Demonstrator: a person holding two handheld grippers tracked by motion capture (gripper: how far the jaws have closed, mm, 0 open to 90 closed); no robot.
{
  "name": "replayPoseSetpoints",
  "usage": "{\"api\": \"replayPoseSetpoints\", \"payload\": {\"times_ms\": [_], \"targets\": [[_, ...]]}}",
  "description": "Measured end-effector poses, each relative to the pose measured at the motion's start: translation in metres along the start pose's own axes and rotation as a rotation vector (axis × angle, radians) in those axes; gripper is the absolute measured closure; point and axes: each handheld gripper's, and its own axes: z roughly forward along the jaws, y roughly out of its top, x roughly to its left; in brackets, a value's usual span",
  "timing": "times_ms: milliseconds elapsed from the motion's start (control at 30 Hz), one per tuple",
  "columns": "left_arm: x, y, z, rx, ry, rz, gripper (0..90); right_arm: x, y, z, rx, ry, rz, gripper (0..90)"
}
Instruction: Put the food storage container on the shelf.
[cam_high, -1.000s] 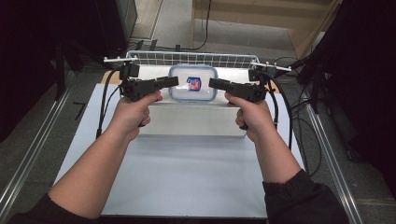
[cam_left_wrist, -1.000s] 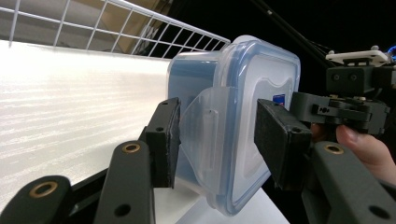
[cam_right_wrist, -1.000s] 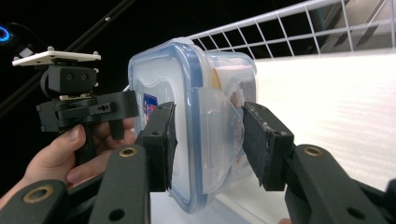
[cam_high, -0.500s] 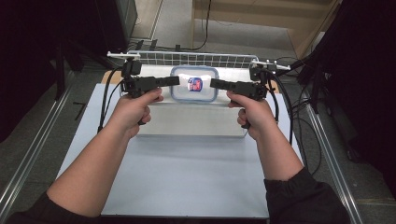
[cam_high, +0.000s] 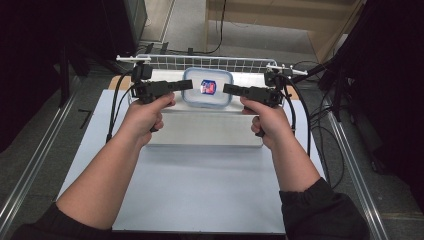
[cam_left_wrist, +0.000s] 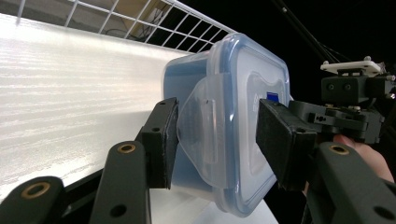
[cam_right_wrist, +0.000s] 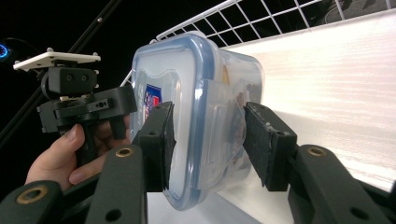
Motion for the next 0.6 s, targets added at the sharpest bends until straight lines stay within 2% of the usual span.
{"api": "replayPoseSetpoints", "payload": {"times_ms": [367, 467, 600], "targets": [[0.0005, -0.0006, 0.0017, 0.012, 0.016, 0.014, 47.3, -0.0020, 0.0005, 0.0043, -0.008, -0.016, 0.004, 48.9], [0.0014, -0.0003, 0.0009, 0.004, 0.028, 0.015, 45.1, -0.0026, 0.0004, 0.0053, -0.014, -0.020, -0.005, 46.7], [0.0011, 0.0005, -0.0009, -0.005, 0.023, 0.018, 44.5, -0.0032, 0.0015, 0.0034, -0.020, -0.022, 0.003, 45.7]]}}
